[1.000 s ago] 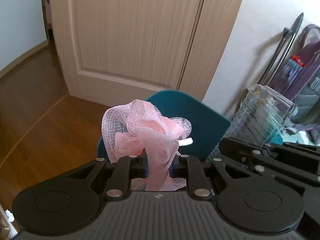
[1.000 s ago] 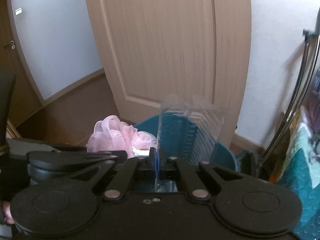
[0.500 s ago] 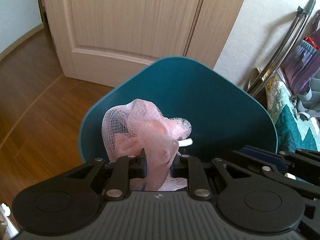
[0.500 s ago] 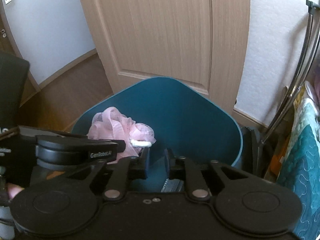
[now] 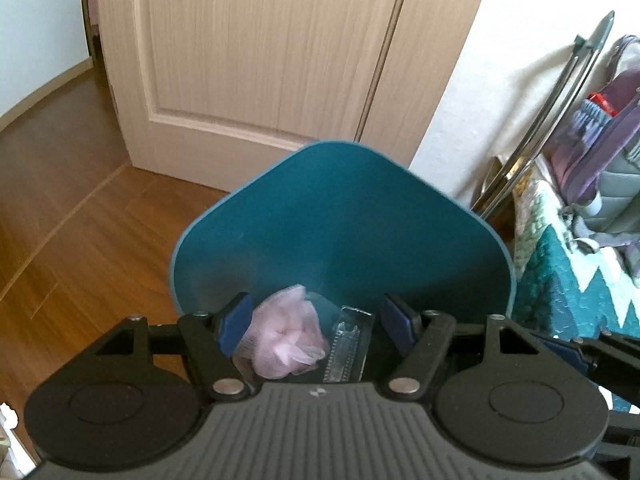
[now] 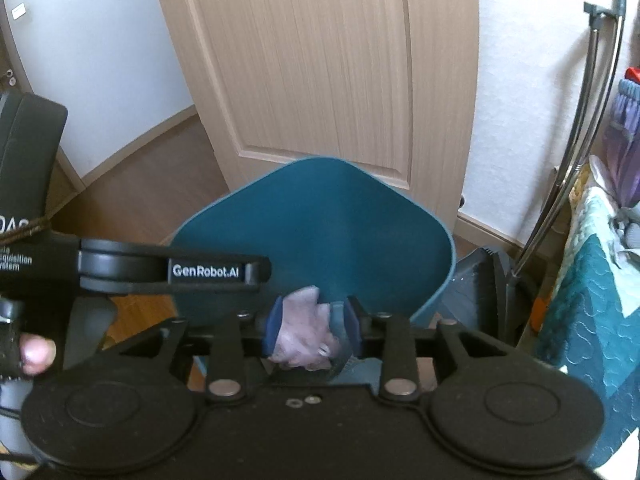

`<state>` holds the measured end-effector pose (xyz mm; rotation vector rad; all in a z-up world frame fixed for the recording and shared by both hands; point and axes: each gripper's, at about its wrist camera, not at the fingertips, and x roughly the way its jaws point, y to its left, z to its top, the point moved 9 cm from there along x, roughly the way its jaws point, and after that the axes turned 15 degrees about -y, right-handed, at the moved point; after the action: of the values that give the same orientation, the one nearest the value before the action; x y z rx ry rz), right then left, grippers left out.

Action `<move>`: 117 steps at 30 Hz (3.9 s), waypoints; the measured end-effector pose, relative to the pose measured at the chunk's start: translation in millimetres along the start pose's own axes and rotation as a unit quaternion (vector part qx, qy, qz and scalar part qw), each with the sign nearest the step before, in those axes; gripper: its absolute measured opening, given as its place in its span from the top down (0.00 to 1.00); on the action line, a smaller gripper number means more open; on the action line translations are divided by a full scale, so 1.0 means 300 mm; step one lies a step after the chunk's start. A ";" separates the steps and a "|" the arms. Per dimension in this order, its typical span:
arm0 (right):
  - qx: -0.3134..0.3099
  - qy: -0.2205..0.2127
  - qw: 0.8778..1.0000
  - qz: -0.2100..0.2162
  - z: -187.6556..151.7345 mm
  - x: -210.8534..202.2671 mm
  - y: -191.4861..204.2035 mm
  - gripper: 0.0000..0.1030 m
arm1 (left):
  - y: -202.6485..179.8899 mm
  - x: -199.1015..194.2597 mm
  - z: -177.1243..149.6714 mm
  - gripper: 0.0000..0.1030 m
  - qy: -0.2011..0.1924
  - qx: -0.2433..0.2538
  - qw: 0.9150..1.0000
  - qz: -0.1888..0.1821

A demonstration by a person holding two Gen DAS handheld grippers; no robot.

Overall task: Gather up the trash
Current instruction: 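Open both tools to drop the scrubber and tray into the wastebasket, then move both tools back down to the trash under the chair, then grasp the tote bag handle with the left tool while the right tool grasps crumpled white paper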

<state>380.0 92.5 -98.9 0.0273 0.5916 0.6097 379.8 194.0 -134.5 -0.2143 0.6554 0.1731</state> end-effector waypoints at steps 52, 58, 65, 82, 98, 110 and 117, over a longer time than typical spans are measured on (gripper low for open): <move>0.136 -0.009 0.988 -0.074 -0.570 -0.700 -0.484 0.47 | -0.520 -0.516 -0.700 0.00 0.092 0.091 0.988 -0.088; 0.155 0.039 0.983 -0.092 -0.780 -0.598 -0.594 0.47 | -0.511 -0.334 -0.862 0.00 0.150 0.085 0.984 -0.048; 0.173 0.097 0.976 -0.093 -0.973 -0.398 -0.697 0.47 | -0.486 -0.084 -1.012 0.01 0.208 0.058 0.976 0.010; 0.173 0.217 0.958 -0.072 -1.337 0.129 -0.800 0.47 | -0.364 0.398 -1.360 0.01 0.322 0.025 0.942 0.091; 0.220 0.247 0.940 -0.080 -1.495 0.344 -0.843 0.85 | -0.354 0.517 -1.492 0.41 0.349 0.032 0.933 0.082; 0.215 0.209 0.950 -0.082 -1.358 0.232 -0.783 0.96 | -0.331 0.437 -1.403 0.85 0.349 0.018 0.933 0.091; 0.201 0.167 0.961 -0.090 -1.184 0.091 -0.691 0.97 | -0.352 0.288 -1.283 0.87 0.332 0.010 0.939 0.089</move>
<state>319.7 -115.1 -449.7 0.2545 1.0287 0.3094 246.4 3.5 -470.2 -0.1918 1.3519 0.2715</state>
